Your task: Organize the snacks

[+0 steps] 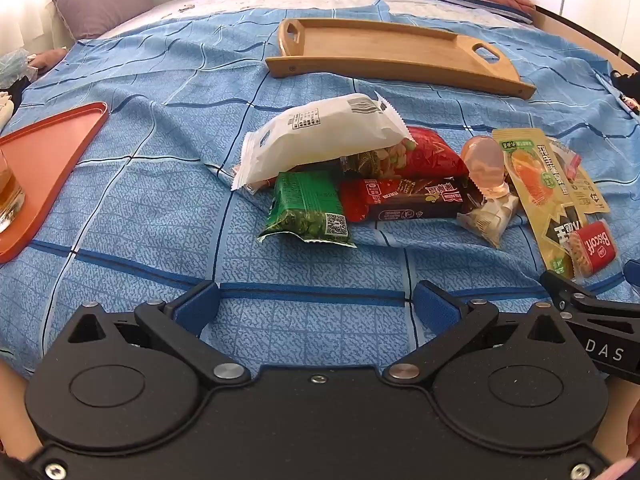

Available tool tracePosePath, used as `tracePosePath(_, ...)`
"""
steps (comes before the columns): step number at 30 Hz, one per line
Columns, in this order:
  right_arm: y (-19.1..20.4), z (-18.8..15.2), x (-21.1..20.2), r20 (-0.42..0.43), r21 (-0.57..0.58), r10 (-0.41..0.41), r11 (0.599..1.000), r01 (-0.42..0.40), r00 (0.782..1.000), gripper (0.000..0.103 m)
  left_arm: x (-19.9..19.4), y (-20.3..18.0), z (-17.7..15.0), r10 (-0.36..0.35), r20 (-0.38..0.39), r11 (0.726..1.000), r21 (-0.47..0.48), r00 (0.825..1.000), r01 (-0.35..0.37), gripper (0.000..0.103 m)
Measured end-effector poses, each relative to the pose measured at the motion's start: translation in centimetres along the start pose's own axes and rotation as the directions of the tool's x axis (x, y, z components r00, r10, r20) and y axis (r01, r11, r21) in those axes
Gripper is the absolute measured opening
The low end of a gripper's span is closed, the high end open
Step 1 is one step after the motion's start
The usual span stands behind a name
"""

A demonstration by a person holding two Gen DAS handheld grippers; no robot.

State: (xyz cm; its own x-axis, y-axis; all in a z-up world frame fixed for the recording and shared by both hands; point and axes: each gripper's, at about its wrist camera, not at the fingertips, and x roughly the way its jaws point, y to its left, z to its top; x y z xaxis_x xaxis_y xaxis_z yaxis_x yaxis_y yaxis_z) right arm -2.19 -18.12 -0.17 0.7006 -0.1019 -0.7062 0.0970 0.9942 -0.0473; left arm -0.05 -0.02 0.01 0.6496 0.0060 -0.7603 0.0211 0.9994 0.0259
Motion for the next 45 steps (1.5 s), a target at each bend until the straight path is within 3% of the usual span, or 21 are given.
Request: tracePosePath(45, 0.09, -0.12, -0.06, 0.005, -0.002, -0.001, 1.0, 0.001, 1.0, 0.103, 0.27, -0.23, -0.09, -0.015, -0.02, 1.0, 0.004, 1.0, 0.016, 0.103)
